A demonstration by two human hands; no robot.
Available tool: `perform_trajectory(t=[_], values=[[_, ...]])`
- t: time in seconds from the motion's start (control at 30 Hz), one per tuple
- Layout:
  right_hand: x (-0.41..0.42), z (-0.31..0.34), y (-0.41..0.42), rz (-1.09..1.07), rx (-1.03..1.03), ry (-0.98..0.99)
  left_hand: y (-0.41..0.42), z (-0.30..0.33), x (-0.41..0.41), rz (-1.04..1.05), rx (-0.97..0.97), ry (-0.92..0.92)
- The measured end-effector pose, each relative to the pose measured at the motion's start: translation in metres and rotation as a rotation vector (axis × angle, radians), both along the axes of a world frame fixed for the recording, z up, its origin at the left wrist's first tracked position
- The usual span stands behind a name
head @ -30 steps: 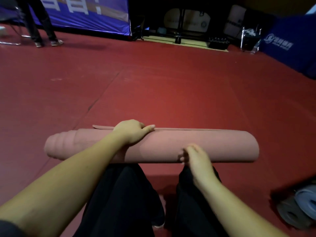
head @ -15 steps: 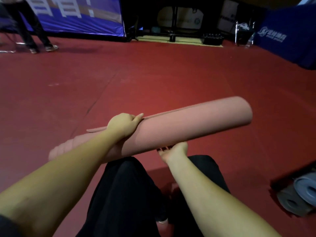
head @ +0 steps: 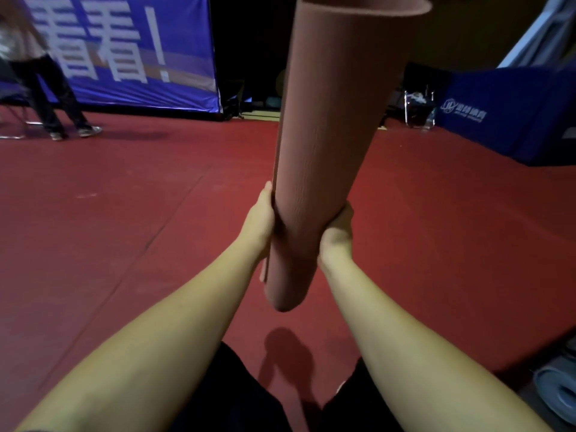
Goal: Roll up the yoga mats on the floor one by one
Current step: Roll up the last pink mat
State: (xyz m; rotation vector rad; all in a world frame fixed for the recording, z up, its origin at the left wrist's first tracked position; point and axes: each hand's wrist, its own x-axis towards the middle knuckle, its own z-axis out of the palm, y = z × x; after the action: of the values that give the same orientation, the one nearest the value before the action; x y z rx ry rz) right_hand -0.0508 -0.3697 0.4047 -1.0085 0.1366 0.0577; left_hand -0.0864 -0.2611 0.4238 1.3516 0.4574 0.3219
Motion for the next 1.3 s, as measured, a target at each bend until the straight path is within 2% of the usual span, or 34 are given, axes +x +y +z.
perform_trajectory(t=[0.07,0.17,0.27,0.33,0.47,0.57,0.67,0.77,0.9,0.97,1.03,1.1,1.23,1.3], values=[[0.005,-0.028,-0.008,-0.019,-0.197,-0.038,-0.005,-0.021,-0.004,0.005,-0.087,-0.017],[0.007,-0.078,-0.027,0.086,-0.548,-0.081,-0.008,-0.044,-0.009,0.044,-0.183,-0.038],[-0.003,-0.086,-0.039,0.166,-0.405,-0.001,-0.008,-0.053,-0.016,-0.044,-0.222,-0.104],[0.001,-0.084,-0.041,0.186,-0.305,-0.009,-0.011,-0.058,-0.022,-0.048,-0.171,-0.14],[0.009,-0.073,-0.038,0.143,-0.238,-0.092,-0.015,-0.065,-0.024,-0.04,-0.026,-0.183],[0.012,-0.074,-0.038,0.152,-0.211,-0.076,-0.013,-0.077,-0.019,-0.063,-0.003,-0.14],[0.007,-0.072,-0.035,0.208,-0.203,-0.111,-0.014,-0.081,-0.018,0.01,-0.014,-0.122],[0.001,-0.048,-0.032,0.218,-0.175,-0.091,-0.023,-0.06,-0.023,0.052,-0.089,-0.12],[0.005,-0.014,-0.044,0.273,-0.141,-0.139,-0.023,-0.031,-0.03,0.16,0.006,-0.15],[0.0,-0.022,-0.047,0.304,-0.155,-0.142,-0.024,-0.034,-0.036,0.193,0.082,-0.219],[-0.009,-0.043,-0.046,0.314,-0.191,-0.085,-0.028,-0.051,-0.043,0.189,0.147,-0.184],[-0.017,-0.058,-0.044,0.322,-0.21,-0.006,-0.032,-0.064,-0.046,0.159,0.112,-0.132],[-0.01,-0.038,-0.044,0.377,-0.184,-0.021,-0.029,-0.045,-0.041,0.146,0.027,-0.168],[-0.001,-0.027,-0.049,0.386,-0.133,-0.031,-0.026,-0.035,-0.041,0.12,0.079,-0.22]])
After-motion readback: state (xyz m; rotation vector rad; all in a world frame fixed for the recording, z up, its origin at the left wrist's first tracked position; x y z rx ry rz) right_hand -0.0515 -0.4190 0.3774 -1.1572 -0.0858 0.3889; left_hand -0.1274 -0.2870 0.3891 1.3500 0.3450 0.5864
